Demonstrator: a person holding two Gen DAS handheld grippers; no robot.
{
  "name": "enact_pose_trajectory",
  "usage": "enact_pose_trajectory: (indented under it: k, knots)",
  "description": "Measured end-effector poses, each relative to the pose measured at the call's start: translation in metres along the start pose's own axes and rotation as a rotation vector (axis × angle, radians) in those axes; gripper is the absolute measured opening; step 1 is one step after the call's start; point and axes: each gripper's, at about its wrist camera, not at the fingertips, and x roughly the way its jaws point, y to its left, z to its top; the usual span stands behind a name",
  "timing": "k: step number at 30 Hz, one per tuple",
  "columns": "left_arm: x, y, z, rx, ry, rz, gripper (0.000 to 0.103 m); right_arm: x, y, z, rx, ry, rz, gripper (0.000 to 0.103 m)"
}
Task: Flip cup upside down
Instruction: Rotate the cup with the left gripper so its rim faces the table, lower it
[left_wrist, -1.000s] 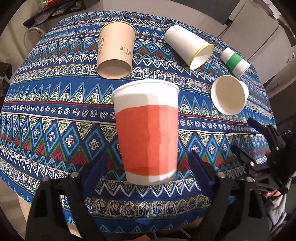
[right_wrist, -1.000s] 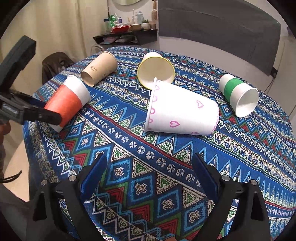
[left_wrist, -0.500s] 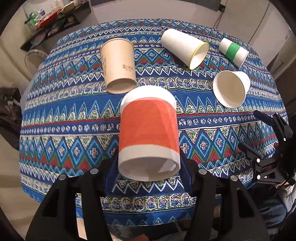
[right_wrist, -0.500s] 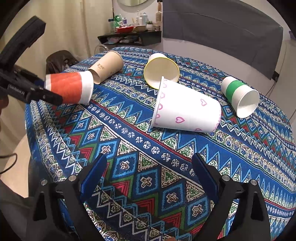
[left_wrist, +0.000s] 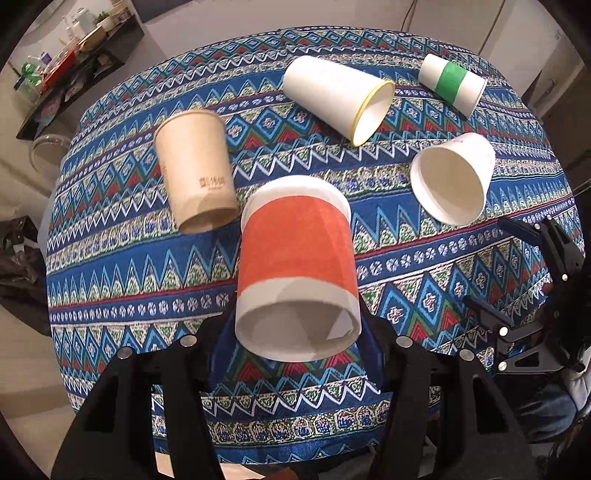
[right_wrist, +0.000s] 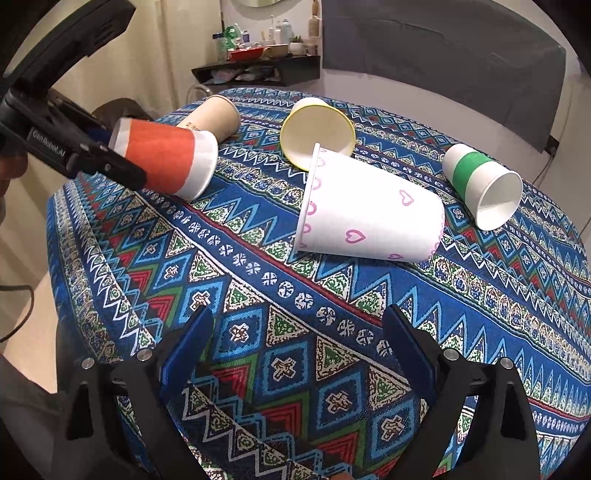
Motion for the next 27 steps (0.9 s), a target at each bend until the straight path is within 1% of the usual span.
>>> enact_pose_trajectory:
  k: [6, 9, 11, 12, 13, 15, 16, 18, 19, 20, 21, 24, 27]
  knots:
    - [0.000, -0.007, 0.025, 0.029, -0.006, 0.025, 0.058, 0.005, -0.003, 0.003, 0.001, 0.008, 0.001, 0.089]
    - [-0.002, -0.009, 0.030, 0.044, -0.025, 0.030, 0.058, 0.009, -0.006, 0.005, 0.008, 0.010, 0.005, 0.089]
    - [-0.003, -0.009, 0.030, 0.052, -0.028, 0.017, 0.068, 0.011, -0.008, 0.007, 0.012, 0.011, 0.005, 0.089]
    - [-0.004, -0.008, 0.030, 0.050, -0.032, 0.009, 0.075, 0.011, -0.008, 0.006, 0.012, 0.011, 0.006, 0.089]
    - [-0.005, -0.007, 0.029, 0.048, -0.035, 0.005, 0.077, 0.012, -0.010, 0.007, 0.015, 0.012, 0.007, 0.089]
    - [-0.004, -0.006, 0.026, 0.044, -0.037, -0.001, 0.078, 0.014, -0.011, 0.007, 0.017, 0.010, 0.007, 0.089]
    - [-0.004, -0.004, 0.023, 0.041, -0.036, -0.005, 0.081, 0.014, -0.011, 0.008, 0.018, 0.008, 0.007, 0.089]
    - [-0.004, -0.001, 0.019, 0.032, -0.036, -0.016, 0.085, 0.014, -0.012, 0.010, 0.018, 0.001, 0.008, 0.089]
    - [-0.003, -0.001, 0.018, 0.030, -0.035, -0.018, 0.090, 0.013, -0.012, 0.010, 0.017, -0.002, 0.007, 0.089]
    - [-0.002, 0.000, 0.014, 0.031, -0.037, -0.021, 0.093, 0.012, -0.011, 0.009, 0.015, -0.007, 0.004, 0.089]
    - [-0.002, 0.001, 0.011, 0.031, -0.040, -0.028, 0.094, 0.010, -0.011, 0.009, 0.012, -0.010, 0.003, 0.089]
    - [0.000, 0.003, 0.000, 0.027, -0.045, -0.059, 0.095, 0.006, -0.005, 0.009, 0.003, -0.020, -0.010, 0.089]
    - [0.000, 0.004, -0.011, 0.035, -0.057, -0.048, 0.097, 0.001, -0.001, 0.008, -0.003, -0.036, -0.018, 0.089]
